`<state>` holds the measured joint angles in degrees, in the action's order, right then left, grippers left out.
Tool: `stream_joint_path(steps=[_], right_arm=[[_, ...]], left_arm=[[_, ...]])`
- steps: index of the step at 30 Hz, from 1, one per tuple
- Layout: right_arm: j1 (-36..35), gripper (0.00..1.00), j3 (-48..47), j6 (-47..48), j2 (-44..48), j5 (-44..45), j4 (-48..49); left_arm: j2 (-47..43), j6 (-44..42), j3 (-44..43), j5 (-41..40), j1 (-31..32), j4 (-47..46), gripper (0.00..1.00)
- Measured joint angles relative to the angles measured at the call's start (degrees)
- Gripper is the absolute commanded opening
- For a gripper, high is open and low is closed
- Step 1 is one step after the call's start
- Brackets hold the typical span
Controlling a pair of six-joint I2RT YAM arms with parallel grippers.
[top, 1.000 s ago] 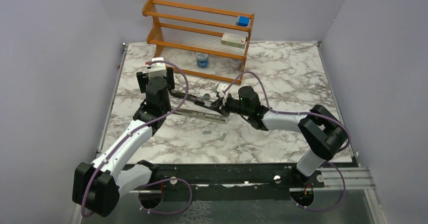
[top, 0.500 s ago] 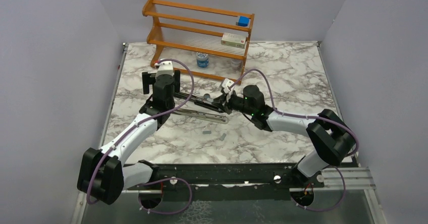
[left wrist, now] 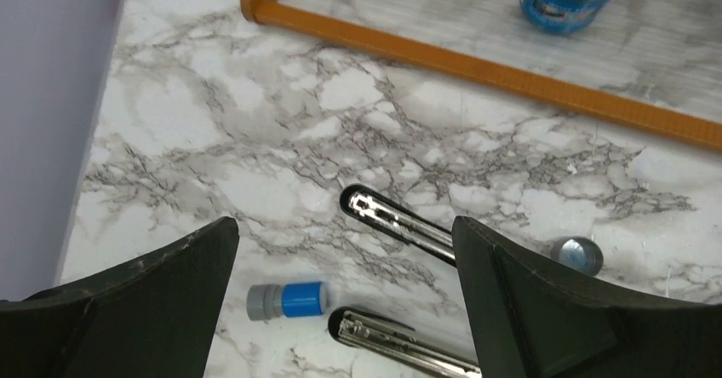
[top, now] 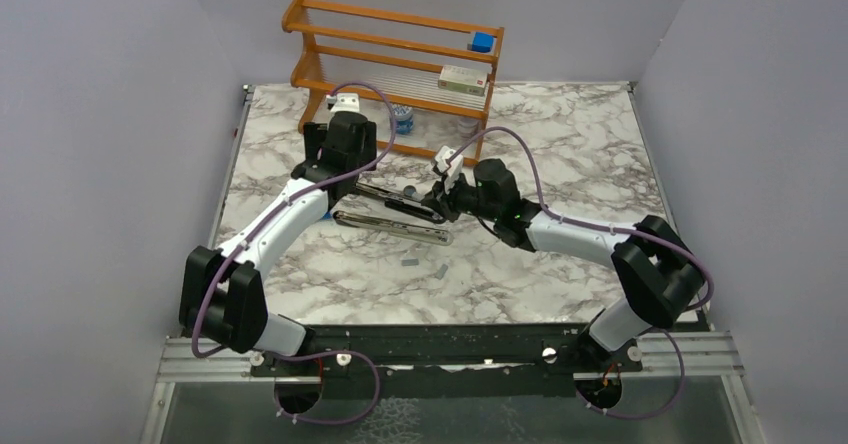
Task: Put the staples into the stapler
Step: Pick up the staple from the center of the board, then install the staple into the stapler.
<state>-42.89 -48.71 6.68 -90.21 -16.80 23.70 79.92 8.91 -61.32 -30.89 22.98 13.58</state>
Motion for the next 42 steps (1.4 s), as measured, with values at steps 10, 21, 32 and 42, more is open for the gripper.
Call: stream_joint_path(steps=[10,21,32,42], right_arm=[[0.2,0.01,1.9,-0.9,0.5,4.0,-2.8],[0.2,0.01,0.2,1.2,0.9,-1.0,-7.0],[-0.3,0.01,-7.7,3.3,-4.3,-2.8,-13.5],[-2.2,0.01,-9.6,6.9,-7.2,-1.2,-20.8]], left_arm=[[0.2,6.1,-2.3,5.3,-2.3,9.5,0.99],[-6.4,5.4,2.5,16.4,-6.4,3.7,0.99],[-2.3,2.1,4.9,20.0,-6.4,1.3,0.99],[-1.9,-2.7,5.5,19.8,-6.3,1.0,0.98]])
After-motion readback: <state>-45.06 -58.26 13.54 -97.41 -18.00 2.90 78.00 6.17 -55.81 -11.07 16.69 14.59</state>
